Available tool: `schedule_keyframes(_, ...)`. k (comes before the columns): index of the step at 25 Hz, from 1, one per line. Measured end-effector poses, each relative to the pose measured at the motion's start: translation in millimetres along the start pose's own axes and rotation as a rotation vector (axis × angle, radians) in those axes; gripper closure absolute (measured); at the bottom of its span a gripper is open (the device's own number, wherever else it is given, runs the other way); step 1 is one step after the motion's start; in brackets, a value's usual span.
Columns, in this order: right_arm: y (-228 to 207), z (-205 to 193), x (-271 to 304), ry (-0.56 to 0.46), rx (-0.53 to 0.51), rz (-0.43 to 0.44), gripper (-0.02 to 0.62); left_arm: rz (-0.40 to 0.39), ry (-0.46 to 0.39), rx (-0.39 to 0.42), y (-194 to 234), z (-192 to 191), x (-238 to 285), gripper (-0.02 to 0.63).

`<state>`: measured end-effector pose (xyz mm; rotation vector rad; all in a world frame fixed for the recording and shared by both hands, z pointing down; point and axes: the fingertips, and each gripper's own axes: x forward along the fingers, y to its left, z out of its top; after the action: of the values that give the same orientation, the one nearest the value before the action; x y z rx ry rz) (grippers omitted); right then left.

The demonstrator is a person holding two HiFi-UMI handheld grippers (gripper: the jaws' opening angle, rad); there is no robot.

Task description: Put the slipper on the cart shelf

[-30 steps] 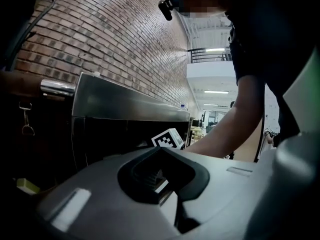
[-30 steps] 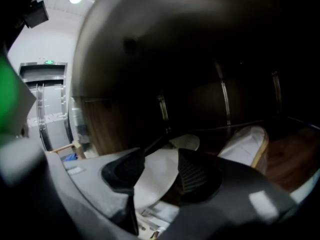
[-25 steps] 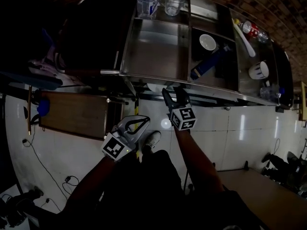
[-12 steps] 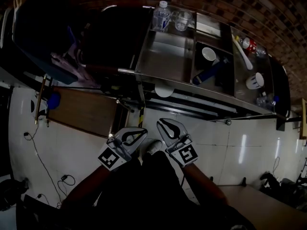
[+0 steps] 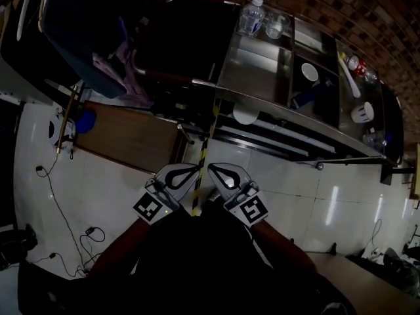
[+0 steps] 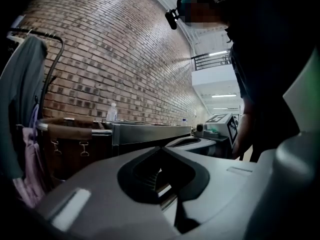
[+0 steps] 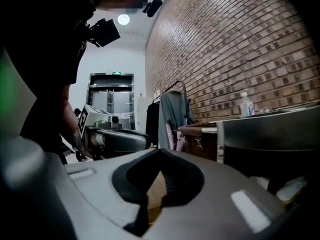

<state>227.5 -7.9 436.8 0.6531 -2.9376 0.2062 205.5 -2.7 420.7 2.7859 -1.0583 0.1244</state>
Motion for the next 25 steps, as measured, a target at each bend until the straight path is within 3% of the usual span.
schedule_keyframes(4, 24, 2, 39, 0.016, 0.002, 0.007, 0.595, -0.012, -0.011, 0.016, 27, -2, -34, 0.601)
schedule_keyframes(17, 95, 21, 172, 0.025, 0.054, -0.164, 0.595, -0.114, -0.051, -0.004, 136, 0, -165, 0.601)
schedule_keyframes(25, 127, 34, 187, 0.018, 0.037, -0.160, 0.595, -0.132, -0.056, 0.008, 139, 1, -197, 0.601)
